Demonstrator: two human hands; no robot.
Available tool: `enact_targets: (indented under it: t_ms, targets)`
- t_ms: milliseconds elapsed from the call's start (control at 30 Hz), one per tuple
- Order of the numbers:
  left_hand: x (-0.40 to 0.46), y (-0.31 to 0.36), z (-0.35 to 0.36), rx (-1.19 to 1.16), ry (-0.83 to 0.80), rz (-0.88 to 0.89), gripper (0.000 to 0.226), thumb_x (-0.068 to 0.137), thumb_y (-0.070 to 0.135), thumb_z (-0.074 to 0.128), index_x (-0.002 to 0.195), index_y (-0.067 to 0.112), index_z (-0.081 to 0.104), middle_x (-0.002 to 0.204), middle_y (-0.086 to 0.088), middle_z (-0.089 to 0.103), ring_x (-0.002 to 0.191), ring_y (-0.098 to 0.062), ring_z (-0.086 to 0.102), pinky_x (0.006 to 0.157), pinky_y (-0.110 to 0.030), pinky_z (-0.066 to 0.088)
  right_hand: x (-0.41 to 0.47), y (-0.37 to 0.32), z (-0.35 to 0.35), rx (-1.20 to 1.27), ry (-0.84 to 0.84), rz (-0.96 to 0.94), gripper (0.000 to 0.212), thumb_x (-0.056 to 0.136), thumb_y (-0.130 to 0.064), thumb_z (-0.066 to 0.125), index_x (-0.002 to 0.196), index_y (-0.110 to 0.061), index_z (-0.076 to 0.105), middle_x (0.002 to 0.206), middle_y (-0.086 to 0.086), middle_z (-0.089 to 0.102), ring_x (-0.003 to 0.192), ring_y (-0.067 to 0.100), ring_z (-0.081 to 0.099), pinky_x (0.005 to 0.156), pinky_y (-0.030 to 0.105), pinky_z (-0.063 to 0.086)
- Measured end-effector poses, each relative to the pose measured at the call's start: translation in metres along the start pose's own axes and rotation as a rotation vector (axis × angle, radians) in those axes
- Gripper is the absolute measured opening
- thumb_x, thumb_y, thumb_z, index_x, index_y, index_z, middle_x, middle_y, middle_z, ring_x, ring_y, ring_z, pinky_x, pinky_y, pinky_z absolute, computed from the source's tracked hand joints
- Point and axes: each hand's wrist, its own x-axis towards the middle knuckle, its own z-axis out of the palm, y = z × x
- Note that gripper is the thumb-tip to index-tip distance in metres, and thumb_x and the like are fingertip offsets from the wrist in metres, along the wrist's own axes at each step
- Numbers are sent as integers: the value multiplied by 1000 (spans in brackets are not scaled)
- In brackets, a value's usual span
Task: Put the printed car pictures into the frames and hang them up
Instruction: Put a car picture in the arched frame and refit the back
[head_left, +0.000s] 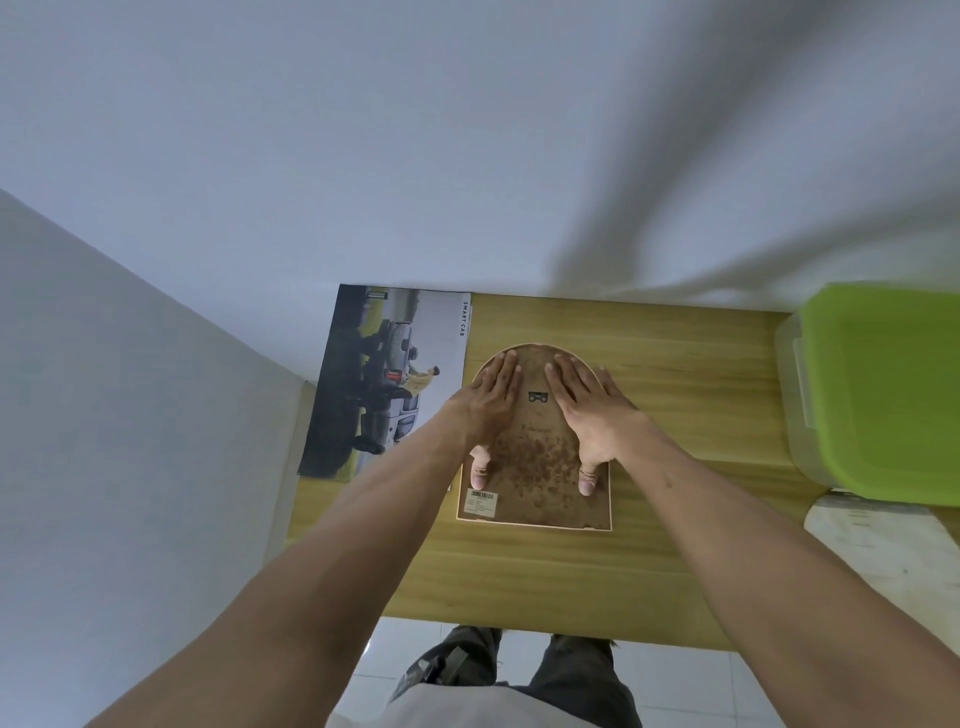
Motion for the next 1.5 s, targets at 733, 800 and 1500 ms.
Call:
enact_targets:
  t_ms: [733, 800, 1500]
  targets:
    - [-25, 10, 6, -1155, 446, -477, 69, 77, 9, 61, 142, 11, 40, 131, -12, 55, 120, -33, 52, 97, -48, 49, -44, -26, 41, 1279, 458, 564, 64, 80, -35, 66, 140, -26, 47, 129, 5, 60, 105, 26, 63, 71, 32, 52]
    - [-31, 10, 5, -1230, 510, -459, 74, 78, 9, 69, 145, 16, 38, 131, -5, 52, 116, -26, 53, 93, -44, 53, -49, -24, 40, 1376, 499, 638, 78, 84, -46, 69, 150, -22, 36, 143, 8, 51, 124, 29, 55, 91, 39, 52]
    - [-151, 76, -118, -1498, 998, -401, 27, 59, 17, 89, 82, 20, 75, 77, 3, 75, 76, -17, 73, 73, -35, 60, -181, 26, -45, 1310, 873, 236, 76, 90, -41, 68, 153, -18, 31, 145, 10, 51, 130, 26, 52, 102, 38, 47]
